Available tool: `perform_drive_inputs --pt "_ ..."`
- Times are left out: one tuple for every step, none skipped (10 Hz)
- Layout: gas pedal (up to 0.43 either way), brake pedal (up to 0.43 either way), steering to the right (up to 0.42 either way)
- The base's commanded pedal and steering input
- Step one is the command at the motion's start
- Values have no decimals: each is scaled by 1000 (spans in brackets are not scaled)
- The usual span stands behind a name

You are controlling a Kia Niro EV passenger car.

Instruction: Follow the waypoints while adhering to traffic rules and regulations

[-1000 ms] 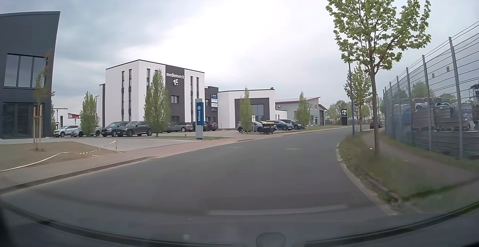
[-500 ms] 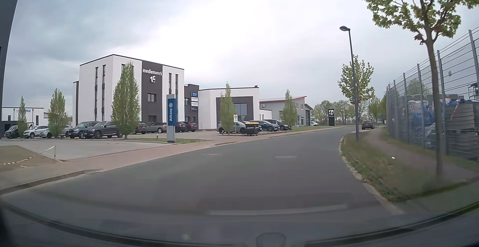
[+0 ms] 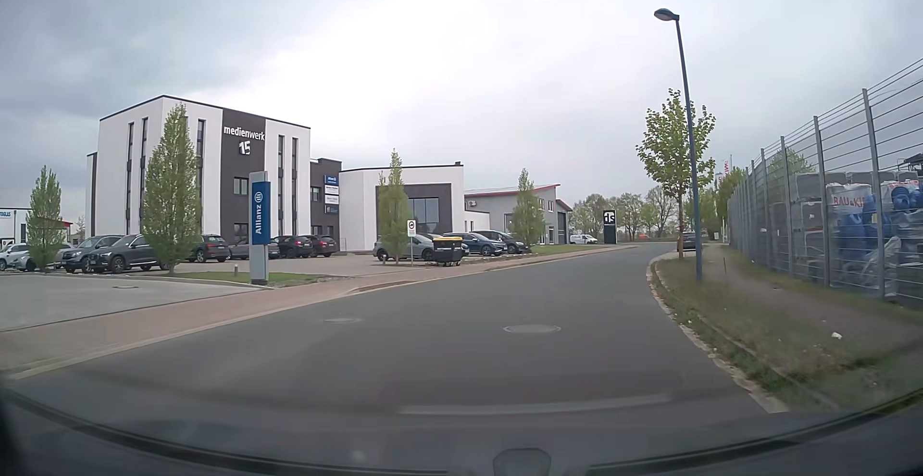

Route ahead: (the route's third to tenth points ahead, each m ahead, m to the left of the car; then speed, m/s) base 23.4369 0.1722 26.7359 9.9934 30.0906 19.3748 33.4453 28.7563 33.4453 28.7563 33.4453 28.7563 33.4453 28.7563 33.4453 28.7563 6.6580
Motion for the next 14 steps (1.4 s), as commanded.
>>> perform_drive_inputs --pt "0 0 73" --pt "0 6 73" --pt "0 37 73" --pt "0 73 73" --pt "0 104 73" --pt "0 110 74" --pt "0 104 76" --pt "0 91 81" --pt "0 73 82" --pt "0 61 81" --pt "0 73 81" --pt "0 73 79" --pt "0 73 75" --pt "0 73 75"
